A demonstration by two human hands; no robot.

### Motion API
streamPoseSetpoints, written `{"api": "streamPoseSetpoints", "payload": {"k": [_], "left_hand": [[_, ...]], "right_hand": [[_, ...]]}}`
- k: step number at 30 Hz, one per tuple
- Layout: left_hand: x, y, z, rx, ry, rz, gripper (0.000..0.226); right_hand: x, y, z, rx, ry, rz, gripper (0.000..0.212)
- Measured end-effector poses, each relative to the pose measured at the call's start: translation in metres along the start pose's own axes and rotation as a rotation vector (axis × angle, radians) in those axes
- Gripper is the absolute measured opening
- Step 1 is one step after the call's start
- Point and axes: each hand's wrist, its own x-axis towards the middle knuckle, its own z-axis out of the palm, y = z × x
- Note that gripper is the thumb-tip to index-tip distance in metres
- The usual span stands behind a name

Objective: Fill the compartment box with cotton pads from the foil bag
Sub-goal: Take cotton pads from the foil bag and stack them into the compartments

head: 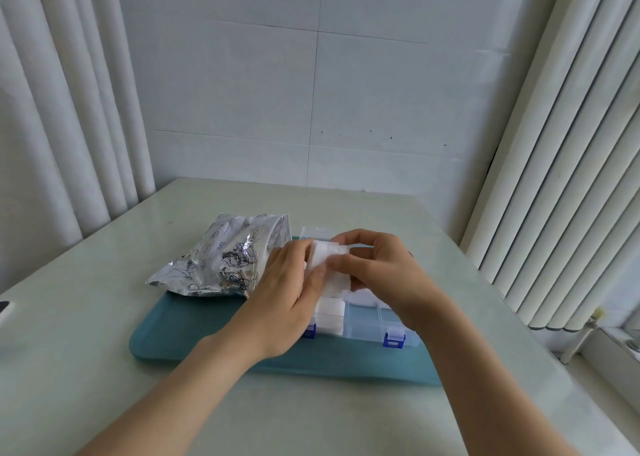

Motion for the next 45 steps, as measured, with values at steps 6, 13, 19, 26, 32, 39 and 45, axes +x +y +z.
{"api": "streamPoseSetpoints", "payload": {"k": [6,13,19,26,32,39,45], "left_hand": [[0.001,-0.005,0.003,0.165,0.002,0.15,0.024],[-0.004,-0.003,0.009,0.217,-0.19,0.14,0.034],[-0.005,-0.002,0.012,0.304,-0.213,0.13,0.038],[-0.005,-0.003,0.015,0.348,-0.248,0.157,0.046],[-0.005,0.0,0.016,0.306,-0.216,0.267,0.016],[-0.005,0.0,0.02,0.313,-0.246,0.287,0.016],[-0.006,0.006,0.02,0.347,-0.259,0.269,0.019]], "right_hand": [[0.0,-0.001,-0.017,-0.308,0.172,0.237,0.02],[-0.004,0.0,-0.025,-0.583,0.094,0.321,0.026],[-0.004,0.001,-0.024,-0.673,0.032,0.364,0.035],[-0.003,0.015,-0.02,-0.867,0.089,0.242,0.018],[-0.002,0.02,-0.018,-1.052,0.103,0.177,0.024],[-0.005,0.016,-0.014,-1.207,-0.001,0.084,0.037],[-0.008,0.009,-0.018,-1.219,0.092,0.082,0.031]]}}
